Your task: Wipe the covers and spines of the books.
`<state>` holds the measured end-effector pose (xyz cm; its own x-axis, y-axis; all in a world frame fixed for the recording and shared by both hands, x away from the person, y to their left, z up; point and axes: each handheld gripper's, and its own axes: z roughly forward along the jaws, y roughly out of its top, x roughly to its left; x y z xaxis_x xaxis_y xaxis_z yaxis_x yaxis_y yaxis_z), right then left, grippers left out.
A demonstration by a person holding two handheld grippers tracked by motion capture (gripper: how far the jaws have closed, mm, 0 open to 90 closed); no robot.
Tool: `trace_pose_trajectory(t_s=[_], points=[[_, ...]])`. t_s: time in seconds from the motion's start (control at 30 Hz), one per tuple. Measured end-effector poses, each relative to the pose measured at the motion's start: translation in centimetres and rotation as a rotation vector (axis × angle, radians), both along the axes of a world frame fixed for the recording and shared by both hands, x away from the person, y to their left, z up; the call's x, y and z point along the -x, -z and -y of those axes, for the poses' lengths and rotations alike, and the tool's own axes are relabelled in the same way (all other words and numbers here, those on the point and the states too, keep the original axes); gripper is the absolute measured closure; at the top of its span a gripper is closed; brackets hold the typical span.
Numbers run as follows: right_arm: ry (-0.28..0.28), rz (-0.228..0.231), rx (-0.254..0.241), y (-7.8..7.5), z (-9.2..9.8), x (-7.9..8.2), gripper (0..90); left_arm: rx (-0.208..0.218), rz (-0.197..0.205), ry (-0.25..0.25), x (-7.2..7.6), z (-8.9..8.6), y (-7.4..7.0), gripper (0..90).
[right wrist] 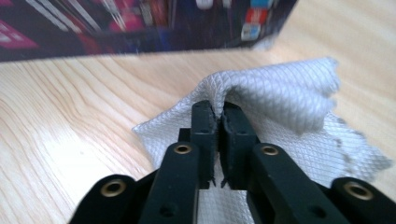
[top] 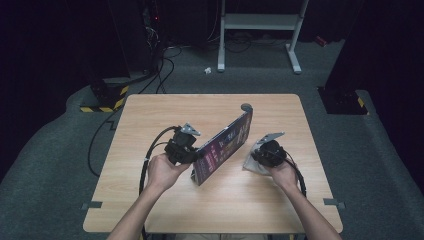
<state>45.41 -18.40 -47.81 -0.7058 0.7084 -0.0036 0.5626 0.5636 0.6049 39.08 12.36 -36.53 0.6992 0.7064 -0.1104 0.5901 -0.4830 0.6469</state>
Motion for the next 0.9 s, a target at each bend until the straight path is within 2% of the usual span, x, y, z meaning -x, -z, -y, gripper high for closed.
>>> trace_pose_trajectory(t_s=[0.13, 0.23, 0.3, 0.37, 0.47, 0.53, 0.63, 0.73, 0.83, 0.9], points=[[0.036, -0.029, 0.006, 0.4, 0.6, -0.1, 69.0, 0.015, 0.015, -0.007, 0.2, 0.1, 0.2, 83.3], [0.047, -0.018, 0.009, 0.4, 1.0, -0.1, 56.9, 0.026, 0.023, -0.010, 0.3, 0.1, 0.3, 83.2], [0.048, -0.031, 0.010, 0.7, 1.1, -0.1, 49.3, 0.035, 0.026, -0.016, 0.4, 0.1, 0.4, 82.9], [0.042, -0.043, 0.010, 1.1, 1.2, -0.2, 44.7, 0.050, 0.028, -0.022, 0.4, 0.0, 0.6, 82.5], [0.046, -0.074, 0.014, 2.0, 1.3, -0.3, 42.7, 0.071, 0.032, -0.026, 0.5, -0.2, 0.8, 81.2], [0.046, -0.065, 0.015, 2.3, 1.3, -0.2, 45.4, 0.077, 0.039, -0.031, 0.5, -0.2, 1.0, 79.2], [0.047, -0.036, 0.049, 2.2, 1.2, 0.1, 61.0, 0.076, 0.039, -0.037, 0.5, 0.0, 1.4, 76.7], [0.031, -0.030, 0.060, 2.1, 1.3, 0.3, 75.7, 0.068, 0.047, -0.034, 0.6, 0.2, 2.0, 76.5], [0.022, -0.026, 0.061, 1.9, 1.3, 0.5, 80.5, 0.080, 0.047, -0.036, 0.6, 0.4, 2.3, 78.2], [0.021, -0.022, 0.041, 1.6, 1.5, 0.4, 81.2, 0.083, 0.054, -0.029, 0.7, 0.4, 2.4, 80.4]])
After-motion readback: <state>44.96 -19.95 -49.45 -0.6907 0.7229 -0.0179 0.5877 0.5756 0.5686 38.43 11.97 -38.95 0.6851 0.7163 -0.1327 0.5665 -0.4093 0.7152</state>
